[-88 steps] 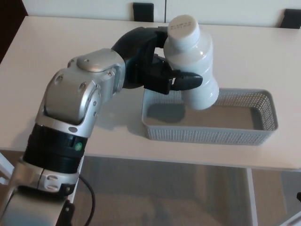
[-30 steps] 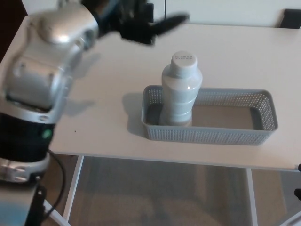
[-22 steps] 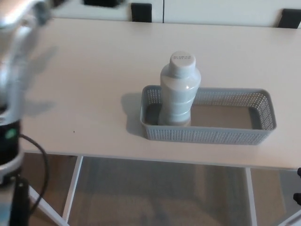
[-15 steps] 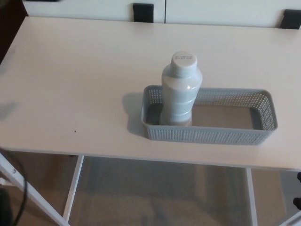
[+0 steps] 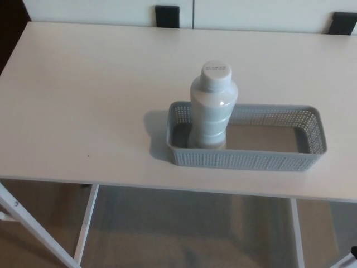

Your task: The robot walk up to a desk on which a bottle is kept on the left hand side and a container is kept on the right hand side. The robot uses its left hand to pick up the bottle and places it in the container.

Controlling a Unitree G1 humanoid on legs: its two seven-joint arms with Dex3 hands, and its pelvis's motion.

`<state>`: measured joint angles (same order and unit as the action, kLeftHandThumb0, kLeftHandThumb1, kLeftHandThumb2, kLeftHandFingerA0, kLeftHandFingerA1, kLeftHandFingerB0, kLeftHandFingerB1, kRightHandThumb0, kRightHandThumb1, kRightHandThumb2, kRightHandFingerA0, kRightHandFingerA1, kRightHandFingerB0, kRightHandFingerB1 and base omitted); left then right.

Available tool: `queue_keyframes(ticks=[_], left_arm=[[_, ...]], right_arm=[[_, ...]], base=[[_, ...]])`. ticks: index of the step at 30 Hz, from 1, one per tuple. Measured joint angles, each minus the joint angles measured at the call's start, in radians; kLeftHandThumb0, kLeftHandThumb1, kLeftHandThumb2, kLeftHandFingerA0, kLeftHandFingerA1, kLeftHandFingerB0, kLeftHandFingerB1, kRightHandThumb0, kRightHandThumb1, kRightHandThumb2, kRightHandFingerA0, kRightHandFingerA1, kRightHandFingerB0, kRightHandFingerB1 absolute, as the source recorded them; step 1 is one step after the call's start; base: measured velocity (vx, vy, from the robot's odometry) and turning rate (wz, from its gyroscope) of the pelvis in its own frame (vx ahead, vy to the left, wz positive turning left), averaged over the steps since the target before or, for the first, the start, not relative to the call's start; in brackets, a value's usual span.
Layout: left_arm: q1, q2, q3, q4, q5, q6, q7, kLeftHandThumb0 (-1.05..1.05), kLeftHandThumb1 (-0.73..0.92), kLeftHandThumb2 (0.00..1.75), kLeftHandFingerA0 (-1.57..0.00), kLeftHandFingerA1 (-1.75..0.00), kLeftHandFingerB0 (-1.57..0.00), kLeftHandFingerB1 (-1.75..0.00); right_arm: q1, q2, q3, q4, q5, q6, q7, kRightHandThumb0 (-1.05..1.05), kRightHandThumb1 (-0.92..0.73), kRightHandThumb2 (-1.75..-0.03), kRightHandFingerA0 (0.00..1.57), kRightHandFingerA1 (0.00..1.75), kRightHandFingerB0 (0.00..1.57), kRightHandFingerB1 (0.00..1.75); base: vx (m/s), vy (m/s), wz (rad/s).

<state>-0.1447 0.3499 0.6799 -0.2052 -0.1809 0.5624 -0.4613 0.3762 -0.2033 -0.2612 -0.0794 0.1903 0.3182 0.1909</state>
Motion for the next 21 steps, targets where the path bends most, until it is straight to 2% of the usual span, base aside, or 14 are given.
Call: queue_keyframes(ticks=[1,2,3,4,8,12,13,21], left_arm=[[0.017,0.000,0.005,0.016,0.001,-0.002,0.001,-0.86,0.71,1.03,0.00,-0.13,-0.09,-0.17],[0.017,0.000,0.005,0.016,0.001,-0.002,0.001,-0.77,0.71,1.03,0.00,-0.24,0.00,-0.21],[0.099,-0.001,0.025,0.101,0.004,-0.014,0.009,-0.77,0.71,1.03,0.00,-0.24,0.00,-0.21],[0.103,-0.001,0.026,0.107,0.004,-0.014,0.009,-0.67,0.87,0.68,-0.06,-0.41,-0.08,-0.23],[0.230,-0.014,0.040,0.278,0.006,-0.034,0.019,-0.68,0.92,0.70,-0.11,-0.47,-0.08,-0.20],[0.252,-0.019,0.040,0.308,0.007,-0.036,0.021,-0.68,0.92,0.70,-0.11,-0.47,-0.08,-0.20],[0.335,-0.035,0.041,0.443,0.008,-0.056,0.027,-0.68,0.92,0.70,-0.11,-0.47,-0.08,-0.20],[0.465,-0.052,0.041,0.697,0.009,-0.113,0.044,-0.68,0.92,0.70,-0.11,-0.47,-0.08,-0.20]], right_arm=[[0.002,0.000,0.000,0.001,0.000,0.000,0.000,-0.23,-0.71,-0.60,0.43,0.47,0.38,0.43],[0.002,0.000,0.000,0.001,0.000,0.000,0.000,-0.23,-0.72,-0.60,0.41,0.45,0.37,0.42],[0.003,0.000,0.000,0.001,0.000,0.000,0.000,-0.23,-0.72,-0.60,0.41,0.45,0.37,0.42],[0.002,0.001,0.000,0.001,0.000,0.000,0.000,-0.22,-0.72,-0.60,0.42,0.46,0.38,0.43],[0.009,0.000,-0.002,0.003,0.001,0.000,0.000,-0.23,-0.72,-0.61,0.41,0.45,0.38,0.43],[0.010,0.000,-0.002,0.003,0.001,0.000,0.000,-0.23,-0.72,-0.61,0.41,0.45,0.38,0.43],[0.011,0.000,-0.003,0.004,0.001,0.000,0.000,-0.23,-0.72,-0.61,0.41,0.45,0.38,0.43],[0.024,0.000,-0.014,0.012,0.001,-0.001,0.000,-0.23,-0.72,-0.61,0.41,0.45,0.38,0.43]], base=[[0.00,0.000,0.00],[0.00,0.000,0.00],[0.00,0.000,-0.10],[0.00,0.000,0.00],[0.00,0.000,0.00],[0.00,0.000,0.00],[0.00,0.000,0.00],[0.00,0.000,0.00]])
